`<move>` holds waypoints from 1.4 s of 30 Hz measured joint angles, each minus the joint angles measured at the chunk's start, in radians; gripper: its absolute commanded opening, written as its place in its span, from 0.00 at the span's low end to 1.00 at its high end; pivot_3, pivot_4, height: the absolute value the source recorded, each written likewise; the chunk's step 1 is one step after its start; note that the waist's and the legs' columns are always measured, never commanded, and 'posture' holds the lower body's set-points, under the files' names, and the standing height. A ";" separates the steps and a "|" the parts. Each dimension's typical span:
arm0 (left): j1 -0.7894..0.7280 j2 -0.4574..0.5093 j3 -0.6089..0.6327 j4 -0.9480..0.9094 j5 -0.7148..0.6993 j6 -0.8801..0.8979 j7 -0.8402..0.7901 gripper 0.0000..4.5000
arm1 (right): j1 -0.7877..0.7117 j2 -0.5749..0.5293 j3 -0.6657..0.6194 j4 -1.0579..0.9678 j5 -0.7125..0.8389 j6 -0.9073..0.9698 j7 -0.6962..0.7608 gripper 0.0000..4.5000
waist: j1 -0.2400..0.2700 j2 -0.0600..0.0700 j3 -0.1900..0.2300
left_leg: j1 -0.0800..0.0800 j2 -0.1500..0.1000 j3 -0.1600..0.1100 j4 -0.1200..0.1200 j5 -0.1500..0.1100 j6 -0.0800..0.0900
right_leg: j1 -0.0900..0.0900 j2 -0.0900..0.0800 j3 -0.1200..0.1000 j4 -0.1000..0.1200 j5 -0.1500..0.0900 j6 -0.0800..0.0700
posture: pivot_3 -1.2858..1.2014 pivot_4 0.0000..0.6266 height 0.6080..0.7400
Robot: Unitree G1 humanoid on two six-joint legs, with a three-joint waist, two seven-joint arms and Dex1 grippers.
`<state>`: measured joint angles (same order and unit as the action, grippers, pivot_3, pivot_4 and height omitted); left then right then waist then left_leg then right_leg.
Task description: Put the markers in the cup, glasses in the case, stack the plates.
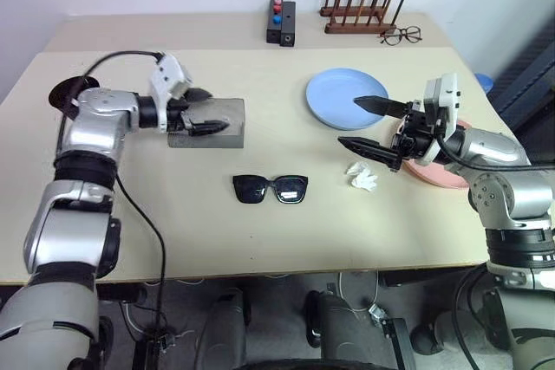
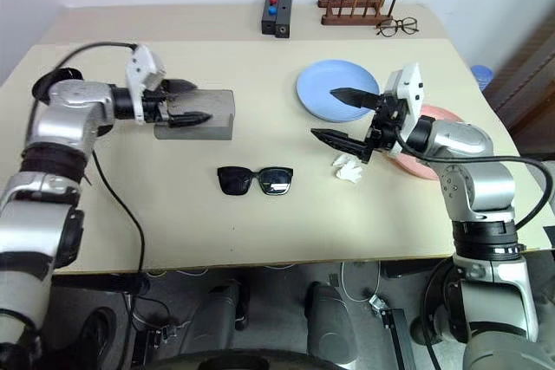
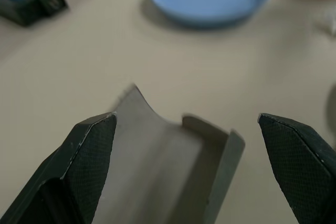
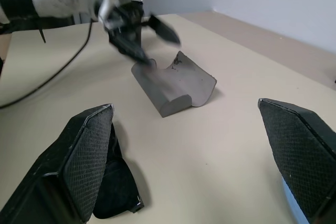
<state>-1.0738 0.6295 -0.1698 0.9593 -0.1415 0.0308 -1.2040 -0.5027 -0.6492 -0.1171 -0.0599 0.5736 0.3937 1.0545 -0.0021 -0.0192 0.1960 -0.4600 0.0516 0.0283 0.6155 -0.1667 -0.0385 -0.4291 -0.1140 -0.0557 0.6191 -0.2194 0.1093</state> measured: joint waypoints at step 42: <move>0.103 0.458 -0.410 -0.363 -0.128 -0.024 -0.407 0.01 | 0.119 -0.041 -0.049 -0.092 -0.026 -0.003 -0.067 1.00 | -0.006 0.001 0.001 | -0.002 0.001 -0.001 0.006 -0.002 0.002 | 0.000 -0.001 0.001 0.004 0.000 0.000 | 0.52 0.24 1.00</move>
<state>-0.9711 1.0870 -0.5801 0.5968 -0.2693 0.0066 -1.6109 -0.3834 -0.6902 -0.1662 -0.1519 0.5475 0.3904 0.9873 -0.0085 -0.0181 0.1967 -0.4617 0.0524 0.0271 0.6215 -0.1684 -0.0361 -0.4292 -0.1148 -0.0549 0.6227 -0.2196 0.1089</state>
